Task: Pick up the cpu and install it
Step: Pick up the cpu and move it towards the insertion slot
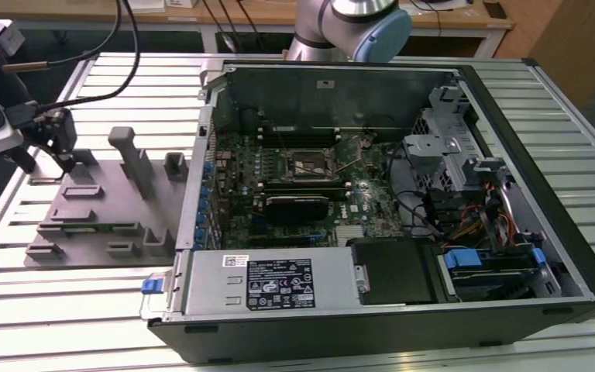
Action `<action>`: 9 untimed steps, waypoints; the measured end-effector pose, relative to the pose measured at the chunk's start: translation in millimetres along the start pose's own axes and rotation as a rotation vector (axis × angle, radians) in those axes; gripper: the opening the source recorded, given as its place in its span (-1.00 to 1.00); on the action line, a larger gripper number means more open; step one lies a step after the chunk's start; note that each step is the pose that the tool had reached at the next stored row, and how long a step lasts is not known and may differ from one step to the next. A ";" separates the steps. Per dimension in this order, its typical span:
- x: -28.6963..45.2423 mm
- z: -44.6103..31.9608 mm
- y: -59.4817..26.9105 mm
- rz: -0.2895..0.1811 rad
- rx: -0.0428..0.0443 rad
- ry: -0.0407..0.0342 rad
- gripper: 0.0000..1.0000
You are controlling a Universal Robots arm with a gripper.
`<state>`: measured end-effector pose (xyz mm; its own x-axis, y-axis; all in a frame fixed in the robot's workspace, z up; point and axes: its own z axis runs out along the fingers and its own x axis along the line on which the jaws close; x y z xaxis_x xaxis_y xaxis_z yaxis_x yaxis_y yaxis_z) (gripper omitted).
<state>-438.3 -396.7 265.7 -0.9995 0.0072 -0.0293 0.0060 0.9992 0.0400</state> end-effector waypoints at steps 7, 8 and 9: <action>-0.5 -16.9 0.7 0.000 0.0000 -0.0020 0.08; -0.6 -18.8 0.8 0.000 0.0000 -0.0021 0.08; -0.6 -20.7 0.9 0.000 0.0000 -0.0023 0.08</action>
<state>-438.3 -396.6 286.4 -0.9995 0.0071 -0.0317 0.0058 0.9992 0.0400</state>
